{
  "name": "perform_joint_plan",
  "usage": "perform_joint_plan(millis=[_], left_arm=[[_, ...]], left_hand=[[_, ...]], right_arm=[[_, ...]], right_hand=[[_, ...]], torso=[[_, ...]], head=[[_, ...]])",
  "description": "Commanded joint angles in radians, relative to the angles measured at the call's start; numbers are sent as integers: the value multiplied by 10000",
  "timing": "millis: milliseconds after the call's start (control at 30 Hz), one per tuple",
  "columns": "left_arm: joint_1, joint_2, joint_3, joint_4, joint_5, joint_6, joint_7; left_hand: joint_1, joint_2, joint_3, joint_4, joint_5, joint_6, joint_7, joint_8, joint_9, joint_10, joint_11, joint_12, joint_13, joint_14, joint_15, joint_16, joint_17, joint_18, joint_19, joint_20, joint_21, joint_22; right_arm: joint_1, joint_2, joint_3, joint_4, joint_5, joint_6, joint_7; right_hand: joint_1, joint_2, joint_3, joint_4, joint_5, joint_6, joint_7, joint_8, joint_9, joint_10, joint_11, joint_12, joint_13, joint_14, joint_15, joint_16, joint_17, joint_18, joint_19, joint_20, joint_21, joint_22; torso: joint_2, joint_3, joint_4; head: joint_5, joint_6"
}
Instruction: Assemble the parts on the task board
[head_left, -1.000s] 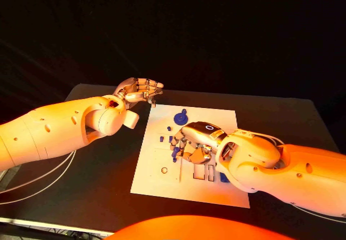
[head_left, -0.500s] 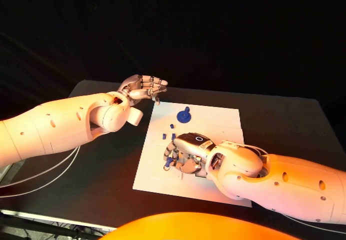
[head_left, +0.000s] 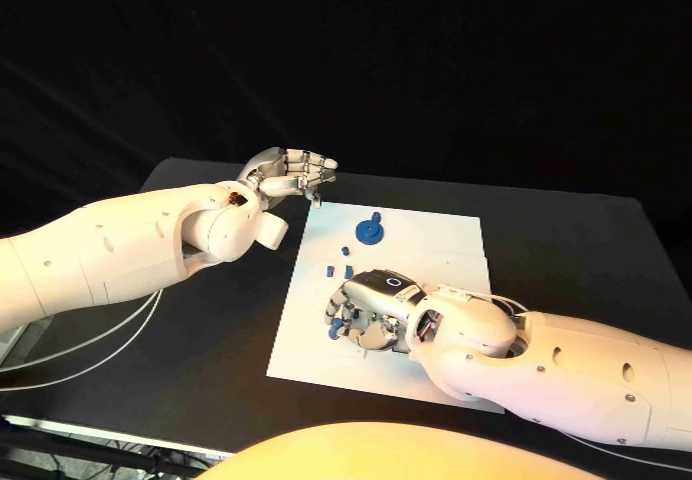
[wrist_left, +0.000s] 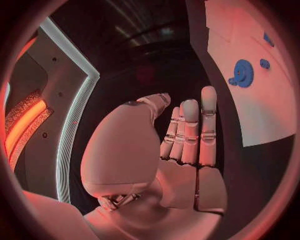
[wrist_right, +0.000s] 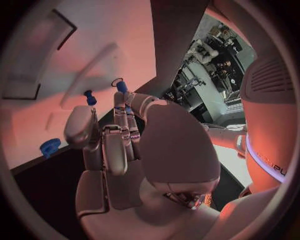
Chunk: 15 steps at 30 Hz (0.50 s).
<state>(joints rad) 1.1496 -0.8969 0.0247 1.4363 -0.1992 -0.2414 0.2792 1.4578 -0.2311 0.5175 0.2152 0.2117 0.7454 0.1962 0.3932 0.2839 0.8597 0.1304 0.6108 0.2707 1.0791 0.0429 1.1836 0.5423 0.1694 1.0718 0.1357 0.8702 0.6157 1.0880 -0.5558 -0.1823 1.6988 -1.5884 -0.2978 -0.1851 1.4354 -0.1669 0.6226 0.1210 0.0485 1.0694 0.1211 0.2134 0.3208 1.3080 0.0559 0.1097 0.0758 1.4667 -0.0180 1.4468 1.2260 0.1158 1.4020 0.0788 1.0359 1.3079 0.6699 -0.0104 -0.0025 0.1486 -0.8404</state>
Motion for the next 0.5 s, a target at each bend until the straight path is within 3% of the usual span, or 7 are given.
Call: perform_joint_plan(millis=[33, 500], left_arm=[[11, 19, 7, 13, -3, 167, 43], [12, 12, 7, 10, -3, 167, 35]], left_hand=[[-23, 23, -21, 29, 11, -14, 39, 32, -10, -76, -24, 44, -10, -23, 67, 64, -10, 155, 8, 35, -61, -13], [-39, 22, -27, 42, 9, -21, 41, 42, -23, -86, -21, 57, -20, -24, 70, 69, -15, 154, 10, 37, -66, -17]], right_arm=[[-23, 33, -4, -65, -168, 37, 145], [-33, 71, -25, -270, -232, 449, -25]], right_hand=[[22, 122, 6, -38, 22, 69, 18, 340, 942, 0, -34, -33, -14, 403, -61, 22, -6, -165, 5, -13, -19, 480], [-8, 123, 25, -71, 24, 52, 26, 347, 959, -1, -29, -48, -15, 400, -56, 16, -21, -157, -11, -12, -67, 466]], torso=[[0, -1, 5], [-4, -5, 5]], head=[[18, -13], [49, -58]])
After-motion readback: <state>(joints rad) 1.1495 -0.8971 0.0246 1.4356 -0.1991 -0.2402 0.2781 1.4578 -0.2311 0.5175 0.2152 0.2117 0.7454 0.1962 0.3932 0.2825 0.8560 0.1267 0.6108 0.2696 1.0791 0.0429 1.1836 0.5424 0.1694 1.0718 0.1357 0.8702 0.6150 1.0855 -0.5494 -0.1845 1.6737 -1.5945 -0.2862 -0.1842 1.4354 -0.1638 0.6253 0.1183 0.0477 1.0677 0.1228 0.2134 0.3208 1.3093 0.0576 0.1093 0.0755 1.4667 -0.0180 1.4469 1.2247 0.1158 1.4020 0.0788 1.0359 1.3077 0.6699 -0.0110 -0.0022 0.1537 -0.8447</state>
